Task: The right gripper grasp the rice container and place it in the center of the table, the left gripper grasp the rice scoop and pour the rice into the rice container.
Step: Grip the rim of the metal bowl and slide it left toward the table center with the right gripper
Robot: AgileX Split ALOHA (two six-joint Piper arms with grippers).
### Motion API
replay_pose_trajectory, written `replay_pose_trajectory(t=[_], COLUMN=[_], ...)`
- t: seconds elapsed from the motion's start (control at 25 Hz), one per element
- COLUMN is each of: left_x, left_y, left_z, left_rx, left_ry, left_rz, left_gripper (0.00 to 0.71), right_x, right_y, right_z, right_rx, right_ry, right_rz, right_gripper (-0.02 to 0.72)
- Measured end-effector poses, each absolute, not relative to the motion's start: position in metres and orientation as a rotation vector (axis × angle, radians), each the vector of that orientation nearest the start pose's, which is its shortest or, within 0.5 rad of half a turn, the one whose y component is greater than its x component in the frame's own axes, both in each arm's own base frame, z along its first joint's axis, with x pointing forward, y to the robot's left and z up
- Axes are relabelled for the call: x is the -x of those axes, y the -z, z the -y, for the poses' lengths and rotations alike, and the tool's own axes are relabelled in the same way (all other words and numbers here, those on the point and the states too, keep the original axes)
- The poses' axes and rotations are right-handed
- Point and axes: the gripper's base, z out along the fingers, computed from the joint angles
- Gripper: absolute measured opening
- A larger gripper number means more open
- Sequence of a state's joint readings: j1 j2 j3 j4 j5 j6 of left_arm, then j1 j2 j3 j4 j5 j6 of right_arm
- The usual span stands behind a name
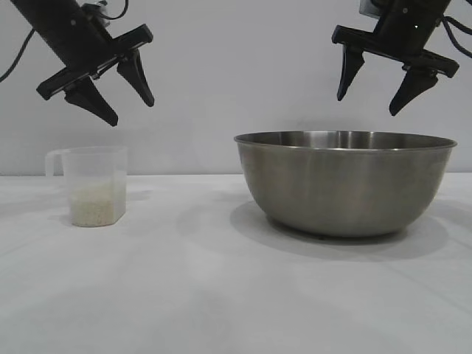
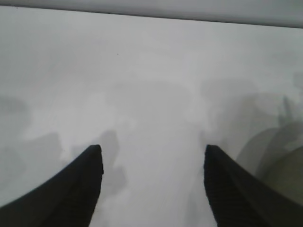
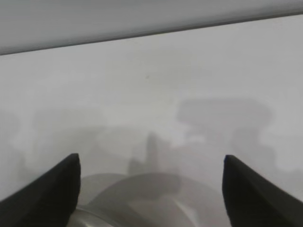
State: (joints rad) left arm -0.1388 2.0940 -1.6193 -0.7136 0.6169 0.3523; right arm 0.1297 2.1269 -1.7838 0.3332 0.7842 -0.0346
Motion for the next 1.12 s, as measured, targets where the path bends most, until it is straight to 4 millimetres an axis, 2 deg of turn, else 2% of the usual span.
replay_pose_trajectory(t=[0.16,0.32,0.56,0.68,0.76,0.8,0.88,0.92,1.0,1.04,1.12], left_x=[-0.459,-0.459,-0.459,-0.459,-0.458,-0.458,-0.458,-0.458,-0.457,-0.457,-0.457], left_y=[-0.209,-0.209,-0.209,-0.209,-0.209,-0.208,-0.208,-0.208,-0.208,-0.208,-0.208], left_z=[0.099,0.099,0.099,0.099,0.099,0.099,0.1,0.1,0.1,0.1,0.1], left_rx=[-0.022,-0.025,-0.028,-0.029,-0.031,-0.032,-0.034,-0.035,-0.038,-0.04,-0.043], left_ry=[0.652,0.652,0.651,0.652,0.655,0.657,0.659,0.66,0.663,0.663,0.663], left_rz=[-2.47,-2.471,-2.472,-2.474,-2.479,-2.481,-2.485,-2.485,-2.49,-2.492,-2.496], left_gripper=[0.405,0.405,0.405,0.405,0.405,0.405,0.405,0.405,0.405,0.405,0.405], right_x=[-0.469,-0.459,-0.429,-0.419,-0.418,-0.418,-0.417,-0.416,-0.416,-0.417,-0.419], right_y=[-0.224,-0.23,-0.26,-0.266,-0.266,-0.266,-0.263,-0.262,-0.254,-0.249,-0.236], right_z=[-0.08,-0.075,-0.069,-0.067,-0.067,-0.068,-0.068,-0.069,-0.069,-0.069,-0.069], right_rx=[0.022,0.093,0.172,0.191,0.196,0.194,0.192,0.191,0.19,0.189,0.187], right_ry=[-0.377,-0.293,-0.236,-0.222,-0.225,-0.234,-0.247,-0.253,-0.257,-0.257,-0.256], right_rz=[-2.619,-2.697,-2.842,-2.907,-2.922,-2.922,-2.933,-2.938,-2.961,-2.975,-3.008], right_gripper=[0.571,0.571,0.571,0.571,0.571,0.531,0.536,0.478,0.479,0.43,0.435])
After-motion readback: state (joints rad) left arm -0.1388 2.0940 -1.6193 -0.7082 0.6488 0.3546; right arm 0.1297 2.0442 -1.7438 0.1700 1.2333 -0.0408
